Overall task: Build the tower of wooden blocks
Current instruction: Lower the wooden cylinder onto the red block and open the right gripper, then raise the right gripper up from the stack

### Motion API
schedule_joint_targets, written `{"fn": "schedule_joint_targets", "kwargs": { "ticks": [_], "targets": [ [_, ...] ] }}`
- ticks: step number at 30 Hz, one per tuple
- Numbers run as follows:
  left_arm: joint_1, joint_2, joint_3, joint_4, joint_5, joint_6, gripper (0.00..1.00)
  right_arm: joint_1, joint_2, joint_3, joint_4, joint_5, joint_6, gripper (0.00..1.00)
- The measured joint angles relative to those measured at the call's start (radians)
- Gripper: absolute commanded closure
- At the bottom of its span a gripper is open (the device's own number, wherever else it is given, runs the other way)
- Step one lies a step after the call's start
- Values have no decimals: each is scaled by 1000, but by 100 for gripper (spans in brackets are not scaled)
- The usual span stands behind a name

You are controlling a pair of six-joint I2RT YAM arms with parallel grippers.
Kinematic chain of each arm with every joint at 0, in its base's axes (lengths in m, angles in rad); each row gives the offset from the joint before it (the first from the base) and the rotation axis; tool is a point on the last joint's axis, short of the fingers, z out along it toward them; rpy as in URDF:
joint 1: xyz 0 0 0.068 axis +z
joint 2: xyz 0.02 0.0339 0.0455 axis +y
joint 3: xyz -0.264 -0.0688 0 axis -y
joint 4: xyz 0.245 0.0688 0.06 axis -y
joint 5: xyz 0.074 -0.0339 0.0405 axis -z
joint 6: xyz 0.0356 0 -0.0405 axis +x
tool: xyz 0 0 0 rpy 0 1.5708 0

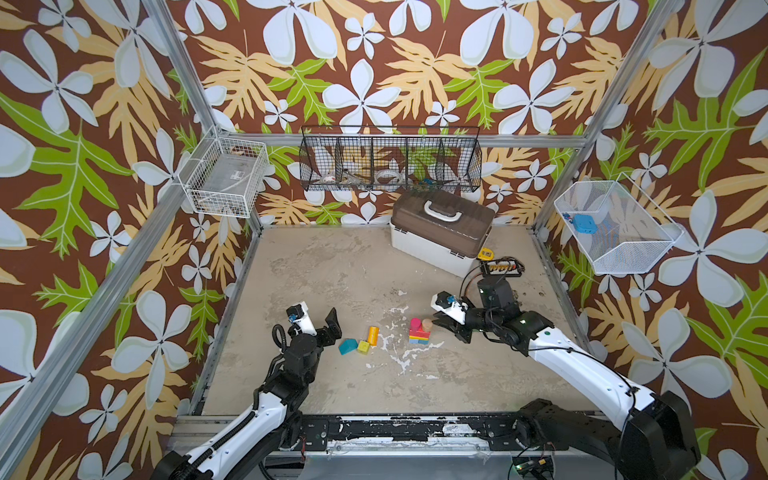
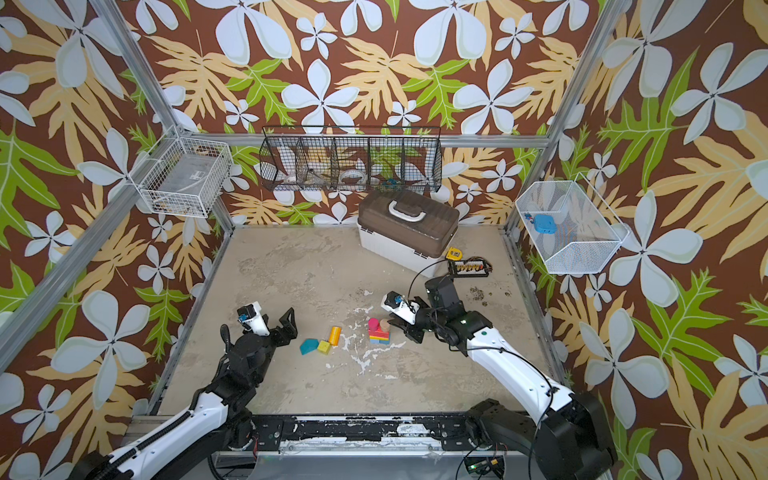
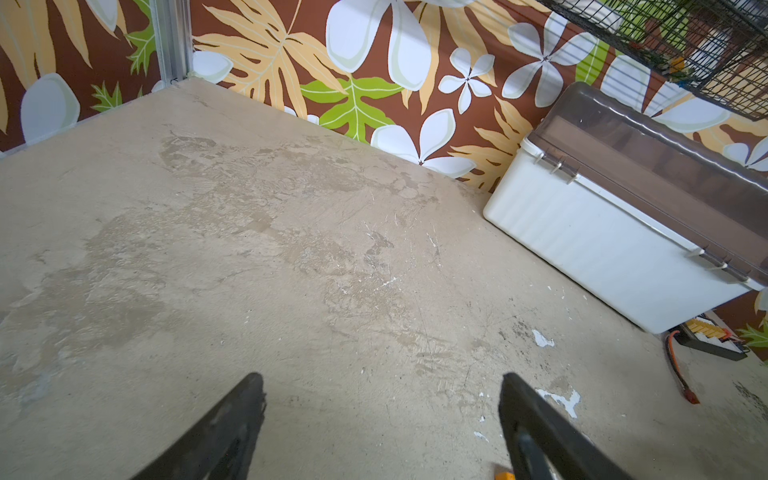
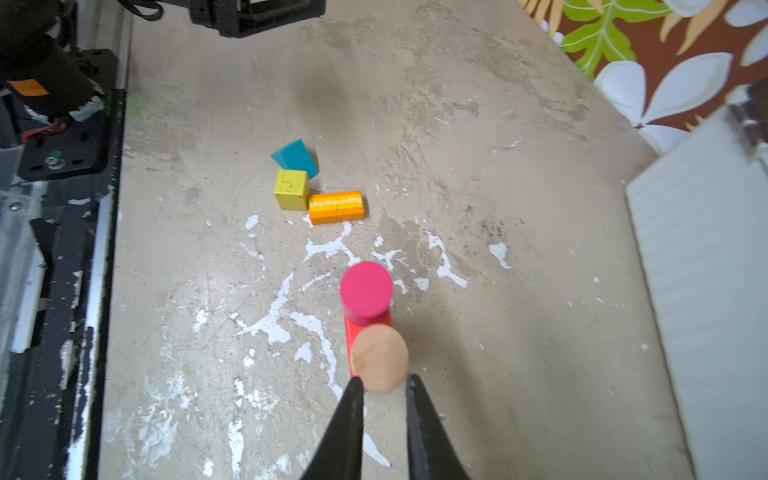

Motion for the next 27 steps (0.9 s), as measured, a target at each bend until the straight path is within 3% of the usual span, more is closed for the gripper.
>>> {"fn": "schedule_joint_targets", "kwargs": {
  "ticks": [7, 17, 27],
  "targets": [
    [0, 5, 0, 1, 0, 0, 11, -36, -47, -68, 54, 75, 34, 91],
    [0, 5, 0, 1, 0, 0, 11, -22, 115, -10, 24, 37, 9, 98],
    [0, 5, 0, 1, -1, 0, 11, 7, 142, -3, 10, 6, -16, 98]
  ]
}}
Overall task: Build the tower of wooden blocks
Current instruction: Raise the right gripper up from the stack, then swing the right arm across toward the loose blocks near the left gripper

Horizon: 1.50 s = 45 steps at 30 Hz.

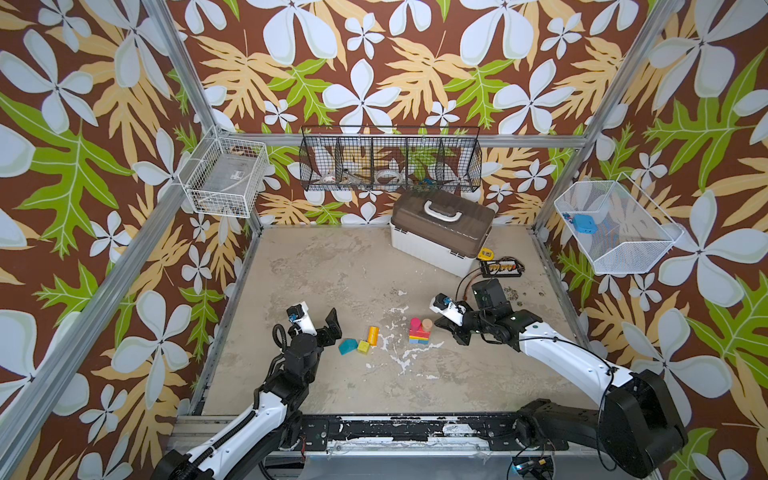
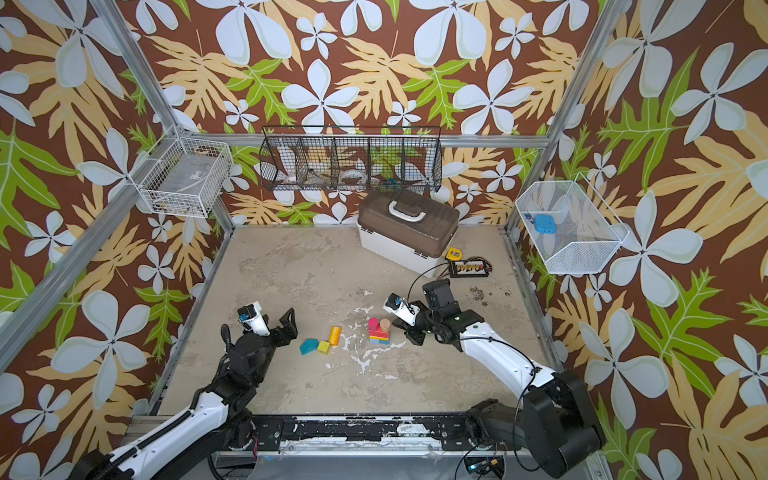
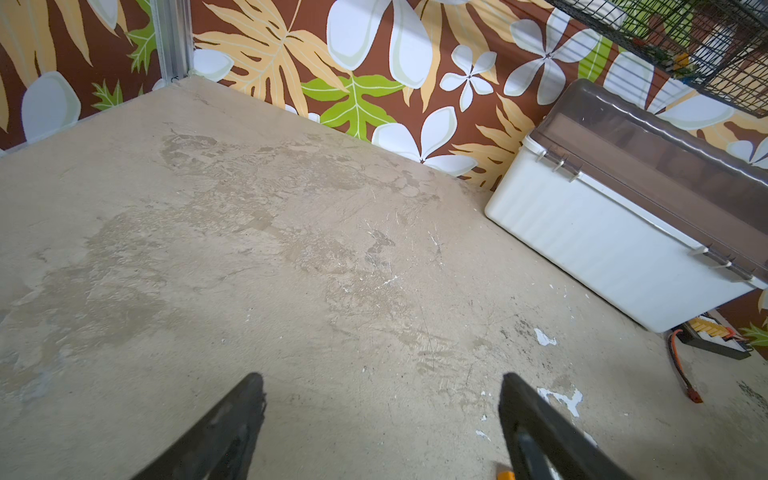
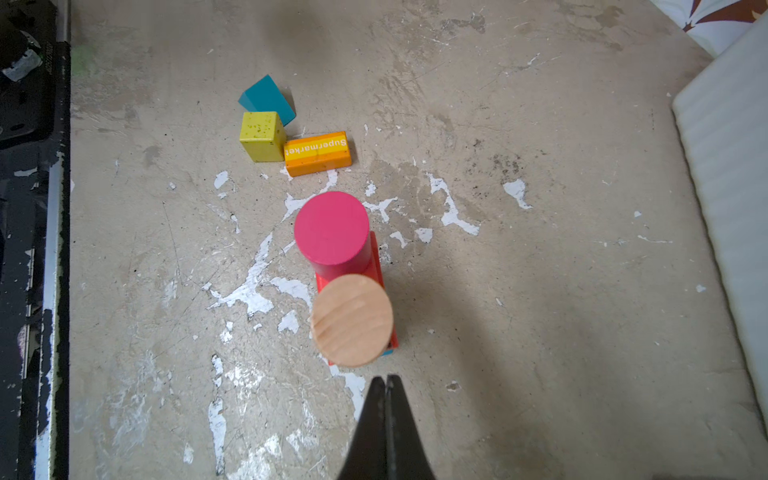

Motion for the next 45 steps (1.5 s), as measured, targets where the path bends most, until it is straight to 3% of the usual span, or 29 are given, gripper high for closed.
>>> {"fn": "schedule_joint_targets", "kwargs": {
  "ticks": [23, 31, 36, 38, 39, 45],
  "targets": [
    [0, -2, 0, 0, 0, 0, 11, 13, 26, 18, -14, -35, 2, 98],
    [0, -2, 0, 0, 0, 0, 11, 14, 4, 22, -10, 5, 27, 95],
    [0, -2, 0, 0, 0, 0, 11, 4, -150, -41, 69, 132, 132, 82],
    [0, -2, 0, 0, 0, 0, 11, 2, -240, -71, 108, 192, 193, 66],
    [0, -2, 0, 0, 0, 0, 11, 2, -291, -82, 124, 230, 233, 64],
    [0, -1, 0, 0, -1, 0, 11, -1, -480, -37, 158, 373, 502, 67]
  ]
}}
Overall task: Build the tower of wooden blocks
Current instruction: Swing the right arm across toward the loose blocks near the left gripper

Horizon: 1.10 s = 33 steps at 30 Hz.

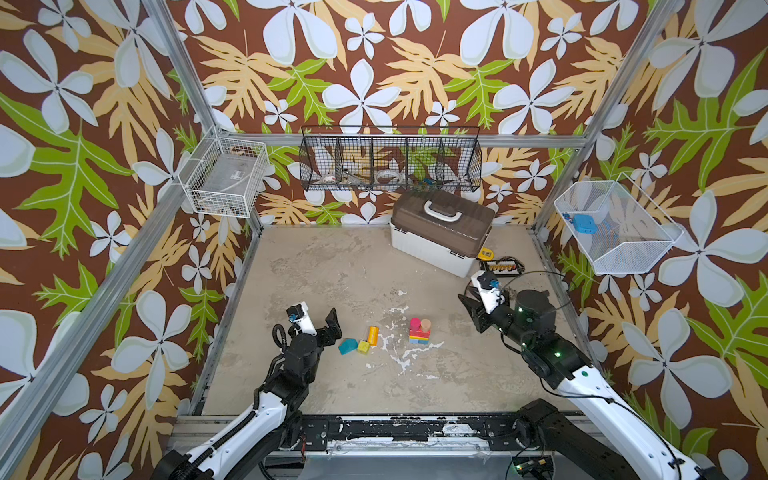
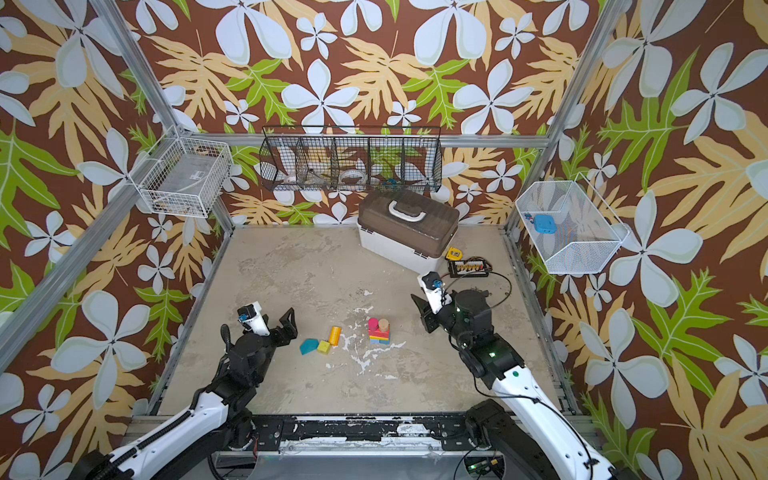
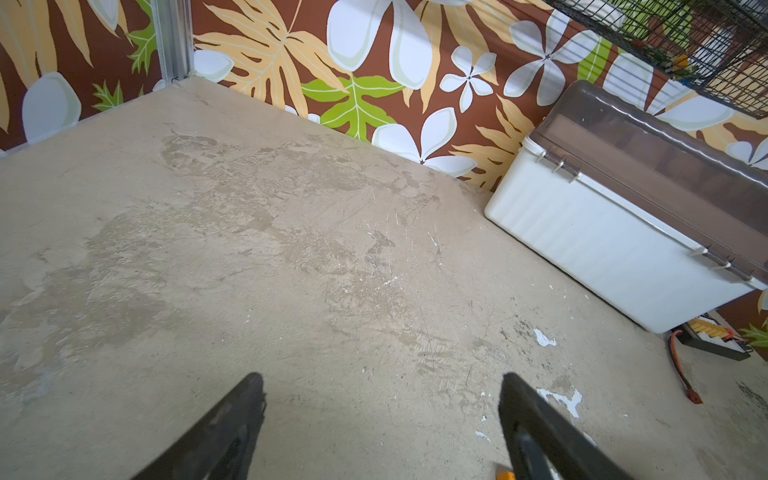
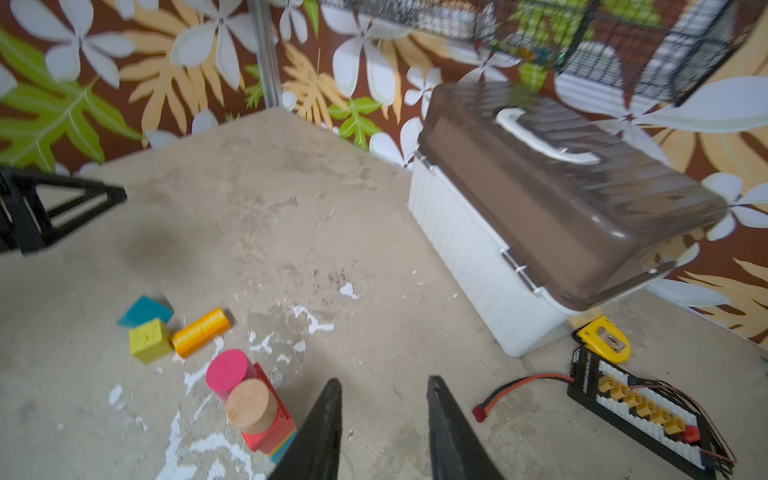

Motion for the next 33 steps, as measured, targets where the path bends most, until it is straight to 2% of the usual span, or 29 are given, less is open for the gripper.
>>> {"fn": "schedule_joint_targets", "kwargs": {
  "ticks": [2, 3, 4, 5, 9, 12, 15, 18, 22, 26, 28, 30, 33],
  "targets": [
    [0, 0, 0, 0, -1, 0, 11, 1, -20, 27, 5, -21, 71, 71],
    [0, 0, 0, 0, -2, 0, 11, 1, -33, 32, 13, -47, 113, 67],
    [0, 1, 0, 0, -3, 0, 11, 1, -44, 30, 21, -66, 146, 24],
    [0, 3, 0, 0, -3, 0, 11, 1, -58, 22, 34, -84, 189, 0],
    [0, 13, 4, 0, -5, 0, 11, 3, -87, 11, 49, -72, 364, 0],
    [0, 21, 6, 1, -10, 0, 11, 0, -49, 93, -37, 29, 543, 0],
    [0, 24, 8, 1, -11, 0, 11, 0, -29, 142, -96, 94, 649, 0],
    [0, 23, 10, 1, -18, 0, 11, 1, -66, 116, -80, 55, 698, 0],
    [0, 21, 10, 1, -23, -3, 10, 1, -110, 41, 11, -66, 705, 0],
    [0, 21, 13, -2, -39, -8, 7, 23, -30, 94, 27, -175, 680, 0],
    [0, 23, 19, -6, -58, -16, 6, 86, 21, 127, 31, -190, 657, 0],
    [0, 32, 27, -18, -82, -31, 6, 215, 51, 141, 6, -145, 631, 0],
    [0, 66, 53, -48, -128, -54, 4, 464, 148, 227, -45, 24, 590, 2]
  ]
}}
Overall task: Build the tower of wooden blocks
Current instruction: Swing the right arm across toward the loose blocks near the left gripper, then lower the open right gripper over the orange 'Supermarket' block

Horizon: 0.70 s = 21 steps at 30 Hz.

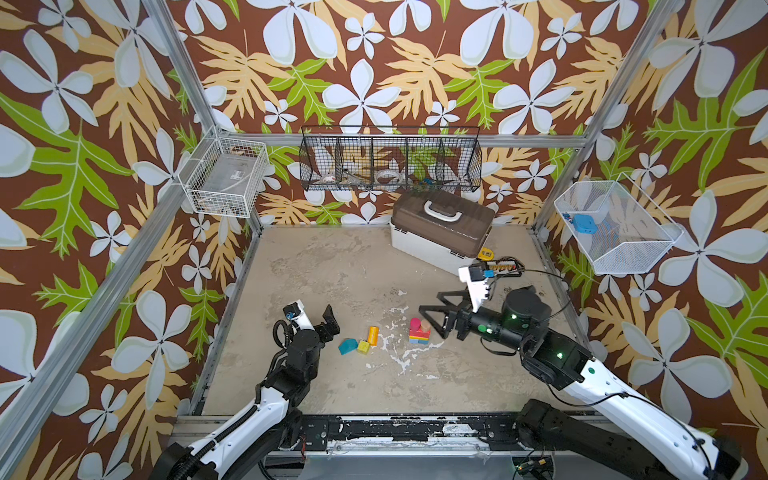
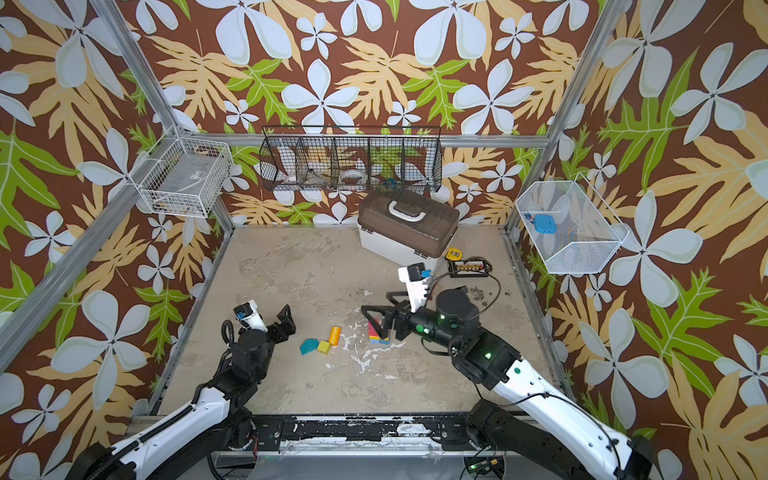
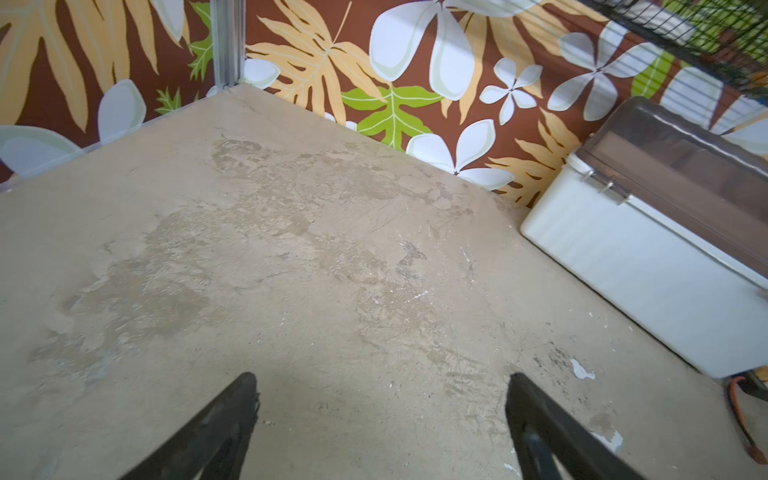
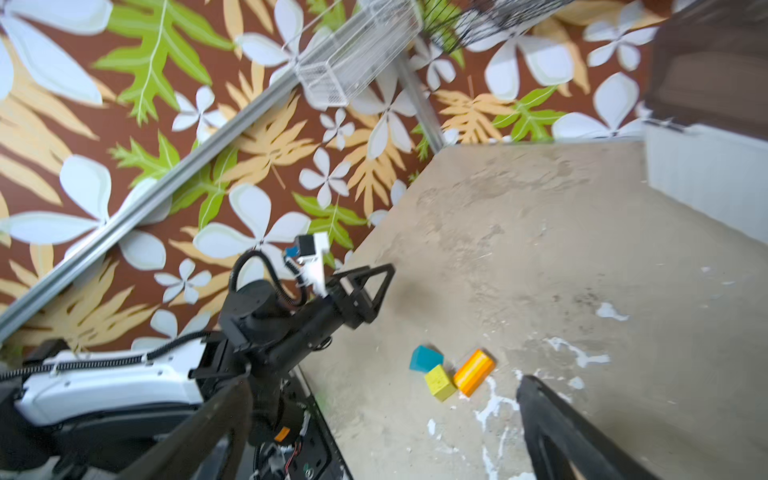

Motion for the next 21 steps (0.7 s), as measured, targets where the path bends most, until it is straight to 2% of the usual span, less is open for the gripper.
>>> {"fn": "schedule_joint_targets", "kwargs": {
  "ticks": [4, 7, 10, 12, 16, 21],
  "targets": [
    [9, 49, 42, -35, -47, -27, 3, 186, 271, 199, -76, 240, -16, 10],
    [63, 68, 56, -64, -41, -47, 3, 257, 515, 348, -159, 336, -16, 16],
    [169, 63, 53, -77, 17, -76, 4, 272, 695, 454, -226, 390, -3, 18],
    [223, 46, 42, -84, 50, -92, 4, 270, 762, 481, -254, 417, 5, 18],
    [241, -10, 14, -95, 103, -114, 4, 262, 835, 492, -275, 444, 12, 24],
    [243, -46, -6, -98, 114, -129, 4, 229, 933, 498, -269, 432, 37, 32]
  ]
}}
